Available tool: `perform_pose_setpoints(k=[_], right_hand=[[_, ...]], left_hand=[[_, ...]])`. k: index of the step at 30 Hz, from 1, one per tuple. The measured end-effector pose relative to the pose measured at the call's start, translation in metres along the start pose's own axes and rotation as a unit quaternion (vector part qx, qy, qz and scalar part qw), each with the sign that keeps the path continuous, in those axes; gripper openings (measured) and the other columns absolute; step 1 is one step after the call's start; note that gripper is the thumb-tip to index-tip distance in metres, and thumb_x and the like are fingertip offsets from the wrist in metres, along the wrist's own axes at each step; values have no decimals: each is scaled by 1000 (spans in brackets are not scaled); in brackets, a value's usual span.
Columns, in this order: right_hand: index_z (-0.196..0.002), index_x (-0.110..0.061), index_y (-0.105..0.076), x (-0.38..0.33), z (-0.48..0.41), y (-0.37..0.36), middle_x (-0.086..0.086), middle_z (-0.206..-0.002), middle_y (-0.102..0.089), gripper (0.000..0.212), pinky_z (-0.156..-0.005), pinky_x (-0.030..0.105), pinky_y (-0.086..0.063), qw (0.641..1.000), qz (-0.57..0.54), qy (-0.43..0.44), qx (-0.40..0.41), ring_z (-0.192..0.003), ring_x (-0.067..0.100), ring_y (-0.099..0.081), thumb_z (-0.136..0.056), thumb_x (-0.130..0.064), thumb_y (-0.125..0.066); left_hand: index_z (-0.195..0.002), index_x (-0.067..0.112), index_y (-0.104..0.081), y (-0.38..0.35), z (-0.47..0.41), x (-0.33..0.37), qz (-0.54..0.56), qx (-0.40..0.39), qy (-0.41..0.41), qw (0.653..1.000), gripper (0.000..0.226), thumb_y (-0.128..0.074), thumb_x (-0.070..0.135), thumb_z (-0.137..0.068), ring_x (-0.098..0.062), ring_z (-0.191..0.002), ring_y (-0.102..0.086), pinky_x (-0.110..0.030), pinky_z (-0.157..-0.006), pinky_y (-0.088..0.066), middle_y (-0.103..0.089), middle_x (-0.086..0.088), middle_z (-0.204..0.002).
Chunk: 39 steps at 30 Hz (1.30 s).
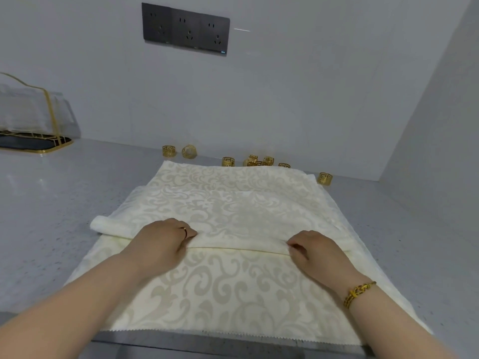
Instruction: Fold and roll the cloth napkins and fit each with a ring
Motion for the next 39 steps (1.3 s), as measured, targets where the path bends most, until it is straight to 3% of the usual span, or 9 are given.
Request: perform_pose_setpoints(k=[2,4,11,17,24,28,31,34,39], right_hand=[[-118,-16,-56,2,8,4,-6,-115,-56,29,-87,14,-33,999,-32,-4,-6,-109,11,-49,-90,-24,-51],[-119,-16,-55,3,10,5,-5,-119,-56,29,-88,13,-32,999,-31,-26,-6,-112,11,-48,-91,-18,-49],[-118,-17,-57,-4,9,10,-4,-117,-59,29,-89,20,-38,998,2,-66,-23,-109,14,-52,-95,-16,-39],[-86,-28,-55,-10,22,15,-12,-54,-50,17,-57,13,-36,966,-219,-112,-83,-51,1,-45,-87,-11,-52],[-66,-26,-54,-9,10,4,-11,-64,-49,22,-55,10,-35,959,-215,-132,-133,-57,3,-43,-85,-16,-57],[-69,-19,-59,9,3,13,-4,-75,-58,17,-62,16,-41,951,-241,-189,-49,-68,9,-52,-86,-18,-58],[-63,-19,-44,49,-6,25,-3,-67,-44,27,-61,26,-34,933,-160,-316,62,-66,17,-44,-90,-22,-51],[-62,-11,-38,66,-14,27,3,-62,-40,39,-50,26,-28,910,-150,-384,-43,-52,16,-35,-92,-33,-46],[-97,-9,-52,57,-23,22,5,-80,-52,35,-57,28,-40,801,-415,-425,-72,-60,17,-47,-89,-44,-49]], left_hand=[[-133,31,-42,0,4,-4,30,1,6,1000,59,-21,52,-83,-1,-125,-38,-13,-95,-30,-45,18,-134],[-131,30,-45,0,5,-7,51,1,19,999,41,-39,40,-93,-3,-124,-40,-15,-96,-30,-48,15,-133],[-122,29,-56,7,10,-9,21,22,45,999,38,-31,34,-94,-15,-110,-53,-21,-88,-38,-62,4,-115],[-119,37,-51,12,28,-26,92,-66,95,989,32,-37,21,-95,-8,-100,-56,-22,-88,-42,-62,10,-111],[-134,34,-38,-2,14,6,58,-6,3,998,46,-22,31,-92,-8,-129,-36,-14,-103,-21,-34,14,-143],[-133,36,-42,-19,12,21,123,-21,2,992,92,8,59,-59,0,-132,-30,-9,-105,-15,-35,19,-142],[-133,39,-40,-24,10,21,109,-17,9,994,94,11,60,-57,2,-133,-27,-13,-106,-16,-32,21,-143],[-132,41,-40,-25,11,20,103,-25,16,994,94,11,60,-56,3,-133,-26,-13,-106,-15,-31,24,-143],[-132,44,-39,-25,11,20,104,-29,20,994,93,12,61,-56,5,-133,-24,-12,-106,-14,-30,27,-142]])
Point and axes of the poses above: each hand's wrist, its own z-axis away from the middle knuckle, its own y-axis out of the back of the hand, x = y × z, the point moved 4 cm from there along -z, towards the middle knuckle
